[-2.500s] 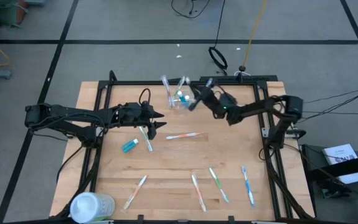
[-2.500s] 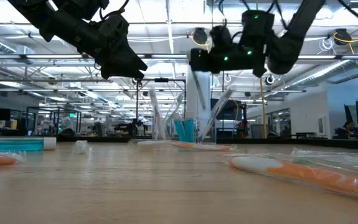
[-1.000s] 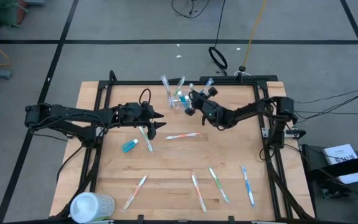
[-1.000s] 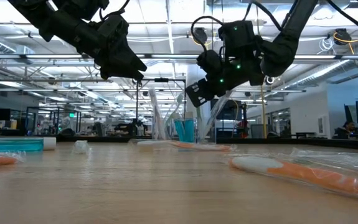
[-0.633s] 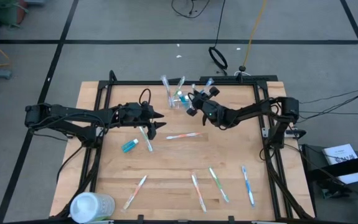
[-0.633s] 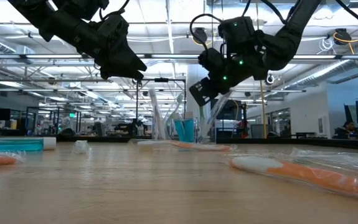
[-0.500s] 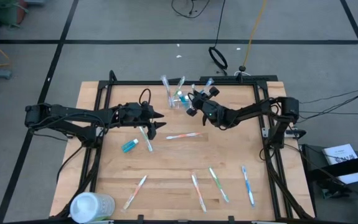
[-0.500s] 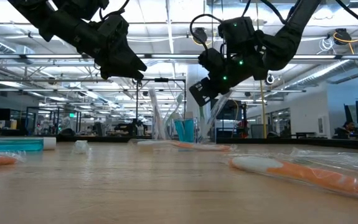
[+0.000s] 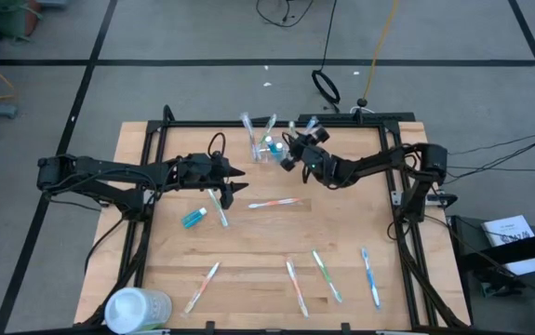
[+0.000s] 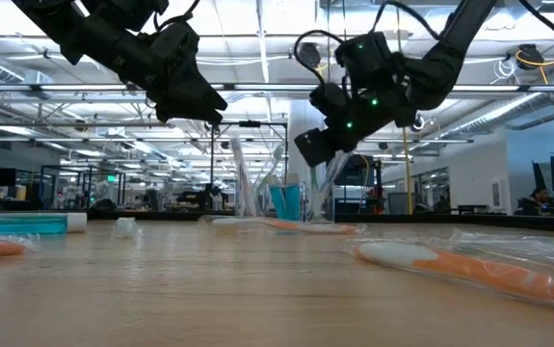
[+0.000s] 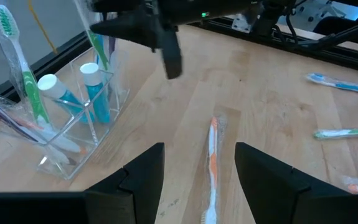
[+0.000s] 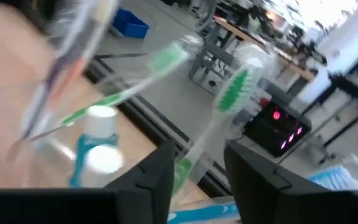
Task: Pick & Place toothbrushing station
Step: Put the green toothbrush into the transparent organizer
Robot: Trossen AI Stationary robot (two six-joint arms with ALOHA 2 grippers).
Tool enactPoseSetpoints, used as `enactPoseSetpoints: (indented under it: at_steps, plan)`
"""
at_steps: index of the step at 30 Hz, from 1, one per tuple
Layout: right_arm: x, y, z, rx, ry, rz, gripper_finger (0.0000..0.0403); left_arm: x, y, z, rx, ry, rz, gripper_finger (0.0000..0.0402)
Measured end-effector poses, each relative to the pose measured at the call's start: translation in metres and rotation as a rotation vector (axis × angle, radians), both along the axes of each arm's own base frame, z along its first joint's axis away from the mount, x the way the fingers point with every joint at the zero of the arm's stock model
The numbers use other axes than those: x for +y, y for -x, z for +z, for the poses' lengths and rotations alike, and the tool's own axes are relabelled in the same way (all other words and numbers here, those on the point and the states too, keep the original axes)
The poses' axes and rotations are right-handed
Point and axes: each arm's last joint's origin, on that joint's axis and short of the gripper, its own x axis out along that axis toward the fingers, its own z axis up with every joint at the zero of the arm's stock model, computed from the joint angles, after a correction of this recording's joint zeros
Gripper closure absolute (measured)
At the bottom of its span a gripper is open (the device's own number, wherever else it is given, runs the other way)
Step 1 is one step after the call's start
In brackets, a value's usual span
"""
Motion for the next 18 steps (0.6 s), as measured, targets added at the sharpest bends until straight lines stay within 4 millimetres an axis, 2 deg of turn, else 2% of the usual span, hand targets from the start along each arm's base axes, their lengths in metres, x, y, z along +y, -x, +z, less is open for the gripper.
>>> enactPoseSetpoints:
  at_steps: [7, 13, 18]
  plan:
    - [0.033, 0.004, 0.014, 0.120, -0.008, 0.095, 0.0244, 0.000, 0.000, 0.000, 0.001, -0.001, 0.000, 0.0199]
    - [0.056, 0.023, 0.029, 0.138, -0.142, 0.109, 0.0245, 0.000, 0.000, 0.000, -0.001, 0.013, 0.006, 0.0199]
    - [0.078, 0.041, 0.031, 0.190, -0.263, 0.129, 0.0251, 0.000, 0.001, -0.003, 0.030, 0.029, 0.011, 0.0199]
